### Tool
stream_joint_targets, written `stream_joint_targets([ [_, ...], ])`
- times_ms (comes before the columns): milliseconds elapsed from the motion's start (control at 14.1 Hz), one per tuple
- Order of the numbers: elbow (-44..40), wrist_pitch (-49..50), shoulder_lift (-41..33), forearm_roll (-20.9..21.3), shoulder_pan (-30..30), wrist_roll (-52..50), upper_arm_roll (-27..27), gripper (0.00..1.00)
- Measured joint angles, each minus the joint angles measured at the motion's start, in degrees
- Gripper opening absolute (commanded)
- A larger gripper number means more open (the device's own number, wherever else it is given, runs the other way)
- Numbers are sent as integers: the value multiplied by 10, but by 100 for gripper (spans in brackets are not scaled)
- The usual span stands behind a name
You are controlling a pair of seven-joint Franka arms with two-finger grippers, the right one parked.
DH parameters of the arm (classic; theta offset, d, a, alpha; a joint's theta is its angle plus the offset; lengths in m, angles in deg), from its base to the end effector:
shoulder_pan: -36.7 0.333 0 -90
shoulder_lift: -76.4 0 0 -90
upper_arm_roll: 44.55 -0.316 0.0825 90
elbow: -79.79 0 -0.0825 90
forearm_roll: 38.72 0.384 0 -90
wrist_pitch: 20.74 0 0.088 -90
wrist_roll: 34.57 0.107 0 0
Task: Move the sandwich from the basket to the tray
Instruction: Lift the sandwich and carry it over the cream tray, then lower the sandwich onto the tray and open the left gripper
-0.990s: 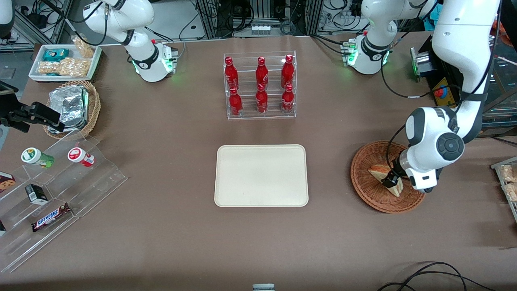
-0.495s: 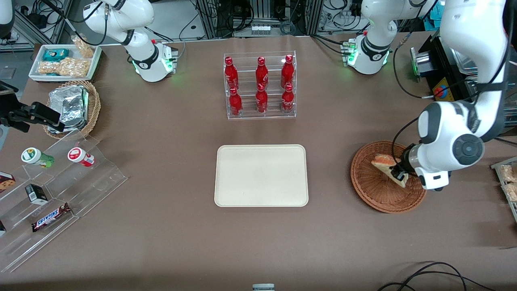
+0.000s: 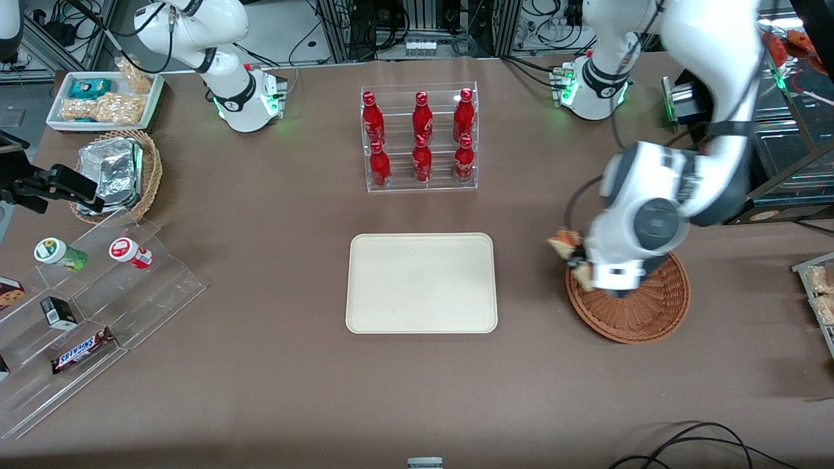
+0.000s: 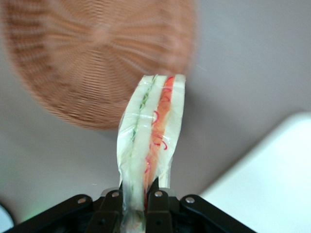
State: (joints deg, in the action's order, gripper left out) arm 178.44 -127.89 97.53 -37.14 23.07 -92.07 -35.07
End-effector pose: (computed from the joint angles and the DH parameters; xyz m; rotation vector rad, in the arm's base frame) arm 0.5812 -0.2366 0.3580 -2.8841 -0.8823 0.2827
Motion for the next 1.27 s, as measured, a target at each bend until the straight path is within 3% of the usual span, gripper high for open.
stream_joint_targets([
  [354, -107, -53, 98, 0, -117, 28, 6, 10],
  [636, -127, -154, 149, 1, -178, 44, 6, 9],
  [848, -134, -213, 187, 1, -212, 57, 6, 9],
  [1273, -183, -216, 233, 6, -226, 57, 4, 9],
])
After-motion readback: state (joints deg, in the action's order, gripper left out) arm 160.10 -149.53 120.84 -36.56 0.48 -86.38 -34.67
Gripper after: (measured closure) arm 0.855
